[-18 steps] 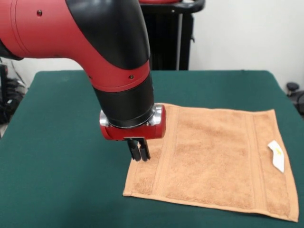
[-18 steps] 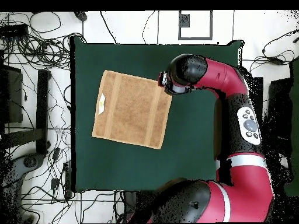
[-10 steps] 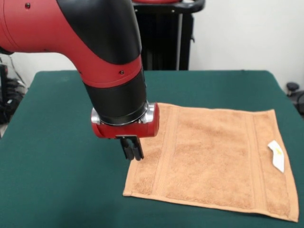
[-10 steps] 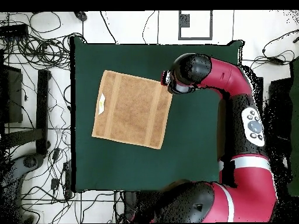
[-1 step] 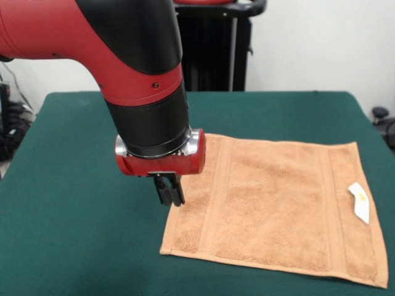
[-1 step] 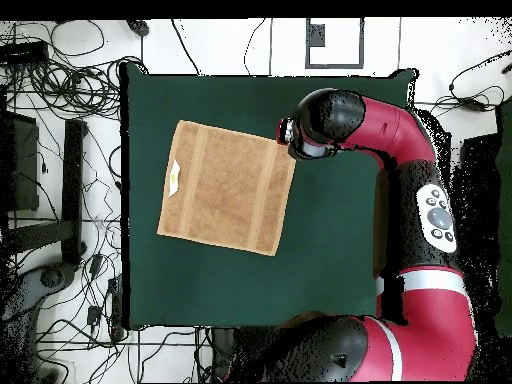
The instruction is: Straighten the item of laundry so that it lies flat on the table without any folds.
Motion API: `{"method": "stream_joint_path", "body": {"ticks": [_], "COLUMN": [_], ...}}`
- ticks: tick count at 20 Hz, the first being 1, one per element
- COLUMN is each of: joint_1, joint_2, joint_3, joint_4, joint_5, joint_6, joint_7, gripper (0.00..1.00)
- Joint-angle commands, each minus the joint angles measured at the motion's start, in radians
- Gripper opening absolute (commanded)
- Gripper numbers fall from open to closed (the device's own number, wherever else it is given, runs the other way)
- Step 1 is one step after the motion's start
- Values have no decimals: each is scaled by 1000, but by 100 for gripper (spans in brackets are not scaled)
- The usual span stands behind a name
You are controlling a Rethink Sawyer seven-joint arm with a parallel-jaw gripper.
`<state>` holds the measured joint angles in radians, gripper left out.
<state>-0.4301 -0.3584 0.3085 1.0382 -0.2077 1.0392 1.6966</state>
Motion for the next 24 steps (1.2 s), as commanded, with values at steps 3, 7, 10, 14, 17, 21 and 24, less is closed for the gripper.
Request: {"method": "stream_joint_path", "body": {"ticks": [3,7,10,14,17,21,24], "joint_1": [2,-1,6,6,7,6,5], "joint_2": [-7,0,3,-12,-24,-32,-39], "joint_3": [26,35,25,15,5,2,0], "joint_4": [69,62,38,56,73,86,95], "joint_5": [1,4,-8,-10,-9,-8,-9], "joint_6": [23,7,26,17,9,1,-3], "joint_7": [-17,-22,-24,-11,10,16,18], "gripper": [100,100,100,100,100,100,100]}}
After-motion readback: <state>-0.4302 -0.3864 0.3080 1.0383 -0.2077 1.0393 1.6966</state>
